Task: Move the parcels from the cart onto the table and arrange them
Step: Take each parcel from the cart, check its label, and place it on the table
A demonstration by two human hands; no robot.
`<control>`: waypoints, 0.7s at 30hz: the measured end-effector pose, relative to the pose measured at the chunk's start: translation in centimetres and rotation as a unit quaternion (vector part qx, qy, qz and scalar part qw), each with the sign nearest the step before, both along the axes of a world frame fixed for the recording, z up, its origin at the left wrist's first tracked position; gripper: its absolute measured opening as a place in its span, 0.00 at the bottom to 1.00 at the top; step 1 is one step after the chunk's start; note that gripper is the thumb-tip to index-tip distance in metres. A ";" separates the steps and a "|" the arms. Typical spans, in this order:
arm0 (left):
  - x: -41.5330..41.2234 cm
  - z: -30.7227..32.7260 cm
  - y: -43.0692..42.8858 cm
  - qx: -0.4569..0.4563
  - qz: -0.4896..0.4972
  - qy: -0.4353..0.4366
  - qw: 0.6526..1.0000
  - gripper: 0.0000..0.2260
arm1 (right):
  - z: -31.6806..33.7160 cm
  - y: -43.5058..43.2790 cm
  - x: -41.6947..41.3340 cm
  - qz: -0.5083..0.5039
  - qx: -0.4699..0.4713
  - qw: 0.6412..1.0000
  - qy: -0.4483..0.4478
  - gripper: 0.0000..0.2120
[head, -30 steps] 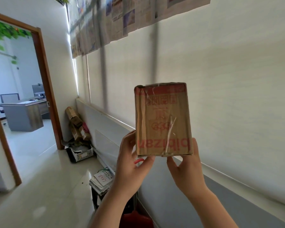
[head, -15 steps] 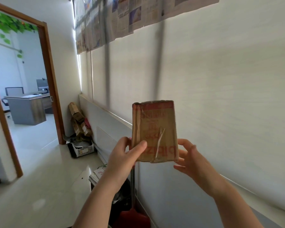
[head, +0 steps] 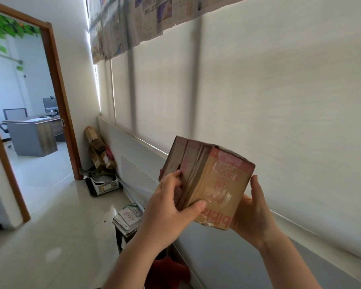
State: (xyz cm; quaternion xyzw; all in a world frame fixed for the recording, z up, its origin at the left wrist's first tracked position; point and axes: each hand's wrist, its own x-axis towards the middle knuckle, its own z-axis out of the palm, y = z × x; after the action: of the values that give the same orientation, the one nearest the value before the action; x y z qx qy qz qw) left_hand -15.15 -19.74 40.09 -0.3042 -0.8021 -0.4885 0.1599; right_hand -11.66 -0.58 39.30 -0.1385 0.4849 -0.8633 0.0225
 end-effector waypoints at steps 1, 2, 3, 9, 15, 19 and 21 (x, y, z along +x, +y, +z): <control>-0.1 -0.1 -0.1 0.011 -0.013 -0.014 1.000 0.27 | 0.0 0.1 0.1 -0.007 0.007 1.000 0.010 0.45; -0.2 -0.2 -0.2 0.023 -0.029 -0.032 0.999 0.27 | 0.1 0.2 0.2 -0.016 0.019 1.000 0.015 0.45; -0.3 -0.3 -0.3 0.033 -0.047 -0.049 0.997 0.27 | 0.3 0.3 0.4 -0.032 0.030 0.999 0.014 0.45; -0.6 -2.6 -0.6 0.030 -0.081 -0.064 0.994 0.37 | 1.3 0.5 1.4 -0.076 0.118 0.990 -0.005 0.40; -0.5 -3.2 -0.6 0.077 -0.146 -0.148 0.975 0.33 | 0.3 -0.2 2.0 -0.145 0.177 0.973 -0.033 0.36; -0.8 -3.2 -1.3 0.166 -0.189 -0.231 0.940 0.40 | 0.2 -1.0 2.6 -0.174 0.217 0.961 0.011 0.23; -0.6 -3.0 -1.2 0.189 -0.177 -0.242 0.935 0.41 | 0.2 -1.2 2.7 -0.177 0.234 0.956 0.025 0.23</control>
State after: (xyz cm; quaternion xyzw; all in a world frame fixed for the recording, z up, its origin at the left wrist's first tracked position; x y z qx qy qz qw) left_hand -15.80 -20.93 37.14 -0.2785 -0.6425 -0.7101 -0.0737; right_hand -8.99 -1.75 39.54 -0.0625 0.6906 -0.7118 -0.1113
